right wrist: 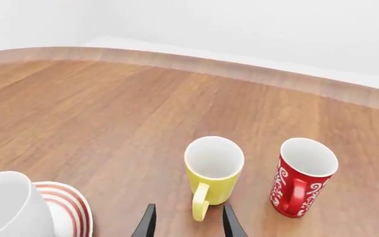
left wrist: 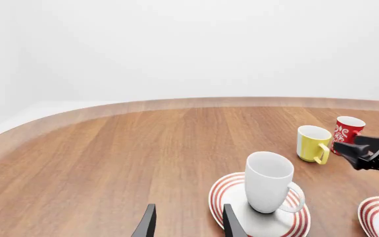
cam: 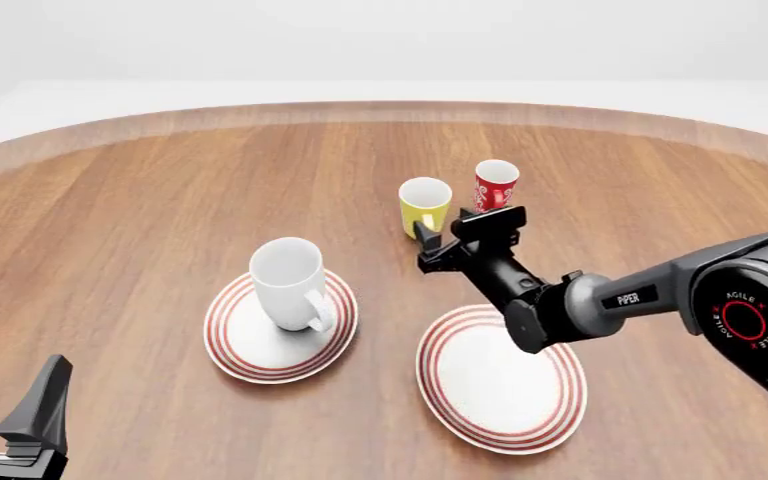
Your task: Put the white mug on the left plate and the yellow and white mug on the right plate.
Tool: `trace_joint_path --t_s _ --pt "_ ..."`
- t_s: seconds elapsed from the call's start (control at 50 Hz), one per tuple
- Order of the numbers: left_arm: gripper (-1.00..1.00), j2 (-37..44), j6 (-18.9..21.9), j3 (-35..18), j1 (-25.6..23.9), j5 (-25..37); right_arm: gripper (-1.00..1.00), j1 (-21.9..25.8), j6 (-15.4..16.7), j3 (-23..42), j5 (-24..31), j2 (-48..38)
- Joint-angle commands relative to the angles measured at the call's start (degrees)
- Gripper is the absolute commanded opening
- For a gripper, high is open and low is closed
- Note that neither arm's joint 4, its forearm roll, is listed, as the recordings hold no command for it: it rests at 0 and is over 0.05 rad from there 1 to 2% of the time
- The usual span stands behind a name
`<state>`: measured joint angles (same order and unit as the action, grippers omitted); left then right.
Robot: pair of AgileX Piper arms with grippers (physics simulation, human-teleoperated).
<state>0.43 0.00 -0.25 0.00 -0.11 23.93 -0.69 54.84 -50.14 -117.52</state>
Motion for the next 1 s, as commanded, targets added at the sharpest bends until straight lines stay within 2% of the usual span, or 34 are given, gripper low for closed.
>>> trace_joint_path --t_s 0.02,0.48,1.0 --pt "1.00 0.00 0.00 0.00 0.00 0.00 1.00 -0.37 0.03 2.72 1.14 -2.10" --pt "1.00 0.00 0.00 0.00 0.00 0.00 1.00 -1.17 -0.43 7.47 2.67 -6.48" --pt "1.00 0.00 0.00 0.00 0.00 0.00 1.00 -1.29 -0.70 13.05 6.93 -10.48"
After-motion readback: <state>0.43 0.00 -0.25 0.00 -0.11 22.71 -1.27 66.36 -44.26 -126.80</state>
